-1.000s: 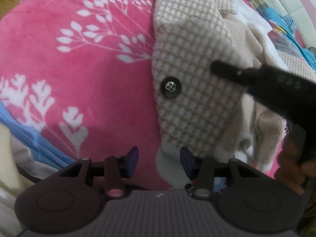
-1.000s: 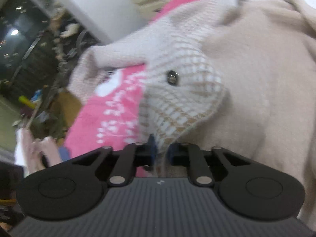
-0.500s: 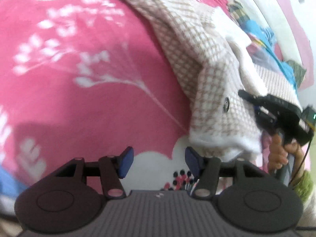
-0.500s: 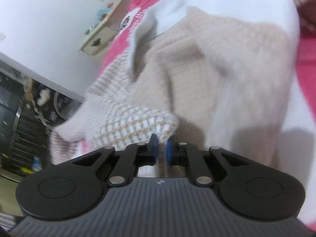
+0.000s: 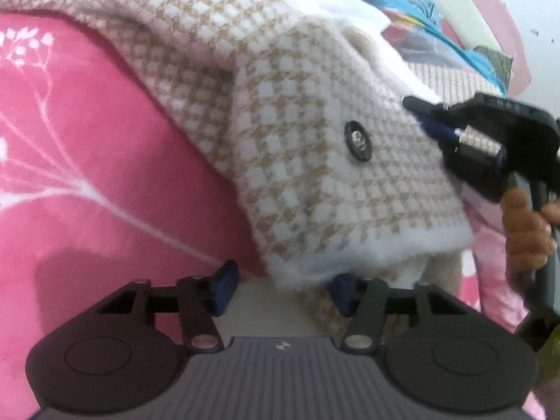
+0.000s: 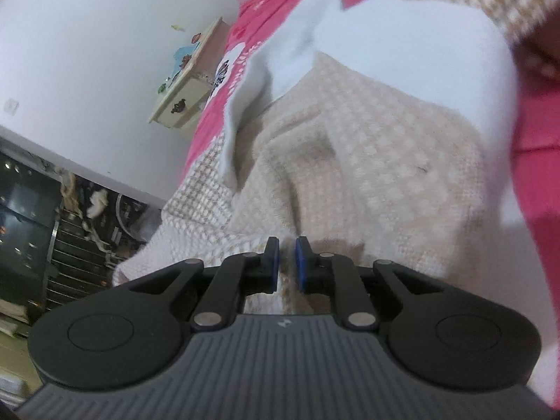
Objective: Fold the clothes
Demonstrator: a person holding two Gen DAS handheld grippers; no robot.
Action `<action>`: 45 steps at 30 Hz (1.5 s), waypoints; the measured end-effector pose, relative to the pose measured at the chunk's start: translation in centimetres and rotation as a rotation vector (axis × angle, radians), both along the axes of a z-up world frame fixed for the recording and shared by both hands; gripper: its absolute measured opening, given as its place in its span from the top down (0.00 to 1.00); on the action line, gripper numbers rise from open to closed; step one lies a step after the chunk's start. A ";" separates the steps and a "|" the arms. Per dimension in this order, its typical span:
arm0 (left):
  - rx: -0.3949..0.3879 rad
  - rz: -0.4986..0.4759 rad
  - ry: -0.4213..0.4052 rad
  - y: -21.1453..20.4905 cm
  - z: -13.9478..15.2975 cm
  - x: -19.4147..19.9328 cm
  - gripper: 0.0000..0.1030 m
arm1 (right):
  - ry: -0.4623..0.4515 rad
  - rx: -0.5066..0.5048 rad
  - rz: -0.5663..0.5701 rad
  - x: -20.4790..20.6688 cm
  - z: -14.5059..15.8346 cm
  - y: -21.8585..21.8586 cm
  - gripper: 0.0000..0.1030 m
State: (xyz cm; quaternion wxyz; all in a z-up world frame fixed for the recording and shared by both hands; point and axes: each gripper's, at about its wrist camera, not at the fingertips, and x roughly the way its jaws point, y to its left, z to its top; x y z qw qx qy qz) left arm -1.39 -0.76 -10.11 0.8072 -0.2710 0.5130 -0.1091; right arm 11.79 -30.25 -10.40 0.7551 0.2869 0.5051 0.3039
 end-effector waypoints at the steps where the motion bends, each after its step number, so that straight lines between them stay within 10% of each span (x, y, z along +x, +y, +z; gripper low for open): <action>1: -0.003 0.002 -0.013 -0.1 0.4 0.0 0.75 | 0.002 0.016 0.012 -0.3 0.0 -0.1 0.90; 14: 0.138 0.221 -0.196 3.3 12.4 -5.5 0.93 | -0.043 0.053 0.242 -3.1 3.8 3.5 0.97; 22: 0.414 0.307 -0.160 11.7 19.7 -14.9 0.94 | -0.037 0.244 0.453 -10.3 9.0 11.1 0.97; 29: 0.403 0.264 0.200 15.7 12.3 -17.5 0.92 | 0.059 0.065 0.537 -14.2 4.2 17.4 0.97; 45: 0.348 0.258 0.101 15.8 10.4 -12.9 0.54 | 0.235 0.024 0.280 -14.0 -0.2 15.4 0.78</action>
